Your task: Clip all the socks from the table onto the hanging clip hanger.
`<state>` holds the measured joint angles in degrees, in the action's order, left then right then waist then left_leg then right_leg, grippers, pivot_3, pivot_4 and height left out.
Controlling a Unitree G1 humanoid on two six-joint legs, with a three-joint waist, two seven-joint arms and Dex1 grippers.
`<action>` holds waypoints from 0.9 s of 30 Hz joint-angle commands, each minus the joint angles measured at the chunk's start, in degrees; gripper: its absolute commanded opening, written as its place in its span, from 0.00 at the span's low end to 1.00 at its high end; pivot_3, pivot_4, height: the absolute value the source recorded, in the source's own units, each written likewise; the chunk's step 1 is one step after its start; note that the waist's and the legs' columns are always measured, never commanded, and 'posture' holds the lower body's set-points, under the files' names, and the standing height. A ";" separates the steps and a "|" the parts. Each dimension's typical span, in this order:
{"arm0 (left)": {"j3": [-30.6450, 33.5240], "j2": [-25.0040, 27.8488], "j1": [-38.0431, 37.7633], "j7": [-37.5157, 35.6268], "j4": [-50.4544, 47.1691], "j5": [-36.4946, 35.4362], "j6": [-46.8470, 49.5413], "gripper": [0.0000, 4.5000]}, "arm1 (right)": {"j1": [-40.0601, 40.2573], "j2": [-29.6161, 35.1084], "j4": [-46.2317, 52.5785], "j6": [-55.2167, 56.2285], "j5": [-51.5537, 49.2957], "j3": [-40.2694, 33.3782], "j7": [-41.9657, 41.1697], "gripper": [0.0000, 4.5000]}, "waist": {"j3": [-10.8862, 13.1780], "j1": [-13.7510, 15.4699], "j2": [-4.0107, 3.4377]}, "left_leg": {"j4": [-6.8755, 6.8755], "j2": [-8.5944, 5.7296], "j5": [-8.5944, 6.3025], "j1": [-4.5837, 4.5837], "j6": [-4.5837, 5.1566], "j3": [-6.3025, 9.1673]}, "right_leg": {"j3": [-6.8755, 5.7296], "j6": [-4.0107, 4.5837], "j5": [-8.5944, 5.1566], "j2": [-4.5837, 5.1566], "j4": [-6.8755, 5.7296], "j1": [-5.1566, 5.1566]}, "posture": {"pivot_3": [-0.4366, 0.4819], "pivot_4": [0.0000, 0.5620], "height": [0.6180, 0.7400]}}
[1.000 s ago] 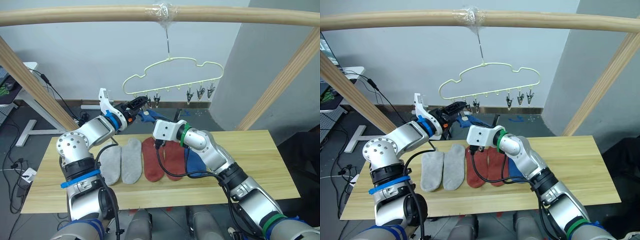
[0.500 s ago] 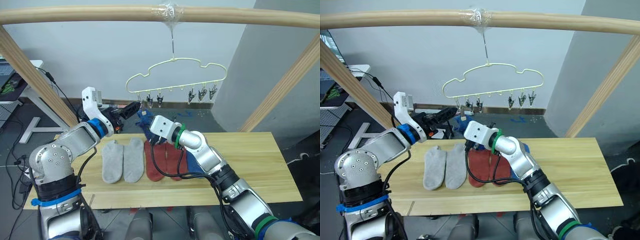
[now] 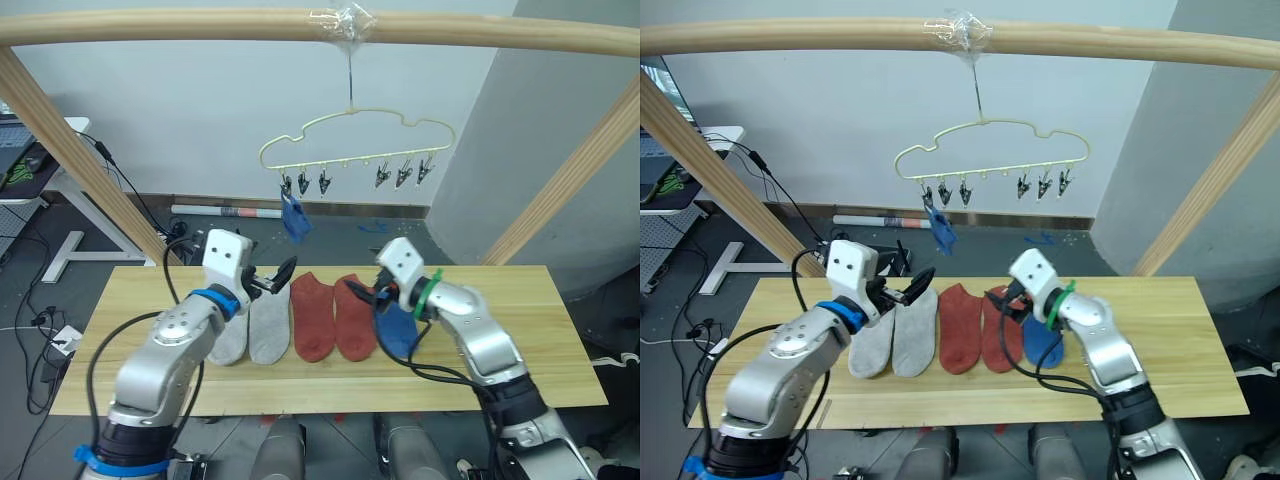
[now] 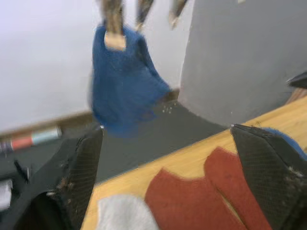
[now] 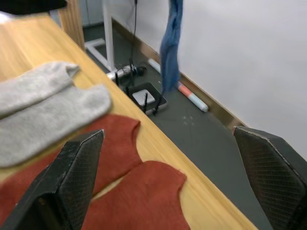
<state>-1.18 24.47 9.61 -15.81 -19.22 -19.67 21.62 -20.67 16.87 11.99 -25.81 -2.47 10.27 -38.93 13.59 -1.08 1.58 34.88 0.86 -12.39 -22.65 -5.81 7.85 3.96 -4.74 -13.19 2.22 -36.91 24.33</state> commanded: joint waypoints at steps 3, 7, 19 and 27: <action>-4.42 -6.67 2.96 3.92 3.89 9.31 -8.72 0.53 | -0.65 3.32 10.58 -7.41 -8.75 -5.50 -2.21 1.00 | -0.02 -0.03 -0.02 | 0.06 -0.02 0.03 0.06 0.05 0.00 | 0.01 -0.02 0.01 0.00 -0.01 -0.11 | 0.54 0.32 1.00; -5.29 -11.54 5.37 6.74 7.83 12.99 -10.89 0.53 | -1.56 6.22 14.34 -10.85 -12.93 -8.16 -2.73 1.00 | -0.03 0.02 0.00 | 0.16 -0.08 0.04 -0.05 0.06 0.00 | 0.04 -0.37 0.21 0.02 0.05 -0.12 | 0.52 0.31 1.00; -2.44 -17.34 16.16 11.30 22.33 17.68 -16.82 0.53 | -7.11 8.39 16.53 -14.63 -17.80 -8.72 0.17 1.00 | -0.05 -0.58 0.01 | 0.18 -0.08 0.07 -0.04 0.12 0.00 | 0.01 -0.55 0.32 0.02 0.03 -0.13 | 0.49 0.31 1.00; -0.94 -18.43 22.84 12.48 32.68 18.89 -21.35 0.53 | -10.44 8.40 15.83 -16.09 -19.79 -9.16 1.94 1.00 | -0.05 -0.70 0.01 | 0.16 -0.10 0.07 -0.08 0.12 0.01 | 0.02 -0.46 0.37 0.02 0.05 -0.10 | 0.47 0.33 1.00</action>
<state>-2.67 6.40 30.99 -3.85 13.48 -1.45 2.38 -30.18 24.76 26.20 -42.63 -21.55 2.13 -37.29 13.54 -1.78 1.59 35.05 0.76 -12.32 -22.73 -5.70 7.86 3.98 -5.21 -12.82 2.24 -36.85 24.23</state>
